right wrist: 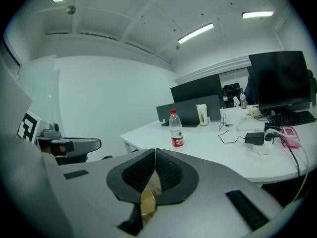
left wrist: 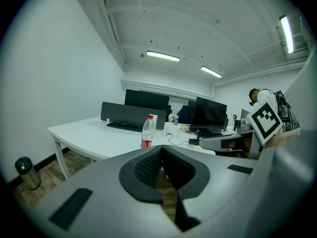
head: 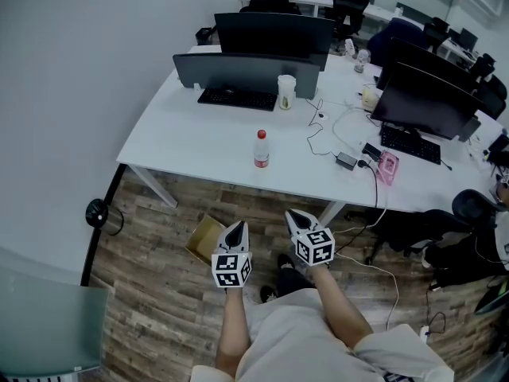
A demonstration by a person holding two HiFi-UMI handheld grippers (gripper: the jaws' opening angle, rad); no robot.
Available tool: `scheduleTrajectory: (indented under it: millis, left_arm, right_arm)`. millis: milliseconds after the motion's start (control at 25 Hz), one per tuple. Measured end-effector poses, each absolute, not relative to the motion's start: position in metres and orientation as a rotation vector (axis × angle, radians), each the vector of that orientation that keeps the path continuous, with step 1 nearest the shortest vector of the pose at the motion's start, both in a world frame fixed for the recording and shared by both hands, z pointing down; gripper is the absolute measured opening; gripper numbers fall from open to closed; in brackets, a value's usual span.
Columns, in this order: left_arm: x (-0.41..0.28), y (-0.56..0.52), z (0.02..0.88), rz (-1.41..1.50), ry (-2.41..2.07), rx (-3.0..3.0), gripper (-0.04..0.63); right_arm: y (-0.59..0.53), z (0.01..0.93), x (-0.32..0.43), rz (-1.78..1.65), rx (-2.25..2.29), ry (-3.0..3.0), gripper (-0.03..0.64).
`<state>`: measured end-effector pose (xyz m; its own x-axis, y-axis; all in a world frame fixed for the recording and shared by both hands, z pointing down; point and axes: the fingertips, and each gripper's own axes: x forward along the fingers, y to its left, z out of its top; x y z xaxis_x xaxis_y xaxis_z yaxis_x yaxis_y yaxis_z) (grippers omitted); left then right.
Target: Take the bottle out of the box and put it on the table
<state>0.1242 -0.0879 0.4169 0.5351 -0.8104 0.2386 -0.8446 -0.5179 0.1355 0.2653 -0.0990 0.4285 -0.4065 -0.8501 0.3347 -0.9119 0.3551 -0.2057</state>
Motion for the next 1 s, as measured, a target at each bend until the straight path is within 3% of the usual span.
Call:
scheduleTrajectory:
  millis: [1000]
  left_arm:
    - [0.1281, -0.0854, 0.4217, 0.204, -1.368, 2.530, 0.014]
  right_arm:
    - [-0.0894, 0.4327, 0.2693, 0.540, 1.603, -2.421, 0.040]
